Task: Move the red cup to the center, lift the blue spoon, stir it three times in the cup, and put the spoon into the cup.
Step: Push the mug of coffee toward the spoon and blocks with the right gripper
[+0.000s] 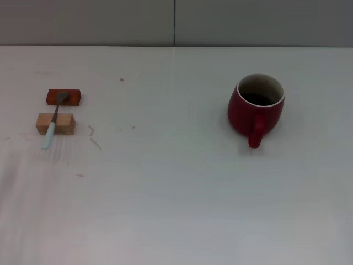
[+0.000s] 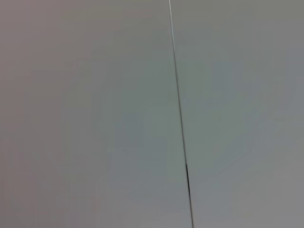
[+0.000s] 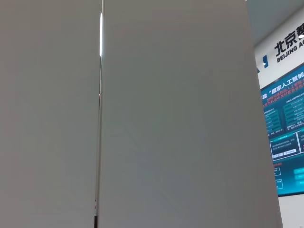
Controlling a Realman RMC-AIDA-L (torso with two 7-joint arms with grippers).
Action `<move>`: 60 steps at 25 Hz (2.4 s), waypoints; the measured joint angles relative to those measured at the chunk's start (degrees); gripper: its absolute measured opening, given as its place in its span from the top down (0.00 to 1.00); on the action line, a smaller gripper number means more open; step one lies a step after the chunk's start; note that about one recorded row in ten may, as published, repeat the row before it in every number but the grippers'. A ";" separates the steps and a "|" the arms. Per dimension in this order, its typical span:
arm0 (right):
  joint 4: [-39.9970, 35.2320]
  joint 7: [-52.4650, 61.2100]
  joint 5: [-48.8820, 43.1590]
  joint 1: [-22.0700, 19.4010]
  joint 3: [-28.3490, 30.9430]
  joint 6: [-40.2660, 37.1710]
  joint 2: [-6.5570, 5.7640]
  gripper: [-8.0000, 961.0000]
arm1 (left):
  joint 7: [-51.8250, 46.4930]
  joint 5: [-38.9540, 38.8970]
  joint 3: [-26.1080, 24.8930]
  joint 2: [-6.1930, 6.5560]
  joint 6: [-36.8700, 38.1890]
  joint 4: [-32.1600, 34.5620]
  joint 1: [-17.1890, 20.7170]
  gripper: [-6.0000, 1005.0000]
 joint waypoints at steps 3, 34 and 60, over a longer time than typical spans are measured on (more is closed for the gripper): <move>0.00 0.00 0.00 0.00 0.00 -0.12 0.00 0.32 | 0.00 0.00 0.00 0.00 0.00 0.00 -0.04 0.20; 0.27 -0.09 1.21 1.15 0.29 7.92 -0.18 0.75 | -0.09 0.00 0.35 -0.06 0.00 0.00 -0.05 0.21; -4.55 -0.14 -4.32 20.44 -0.75 37.44 -0.20 0.99 | -0.09 0.00 0.53 -0.01 0.00 -0.79 -0.70 0.21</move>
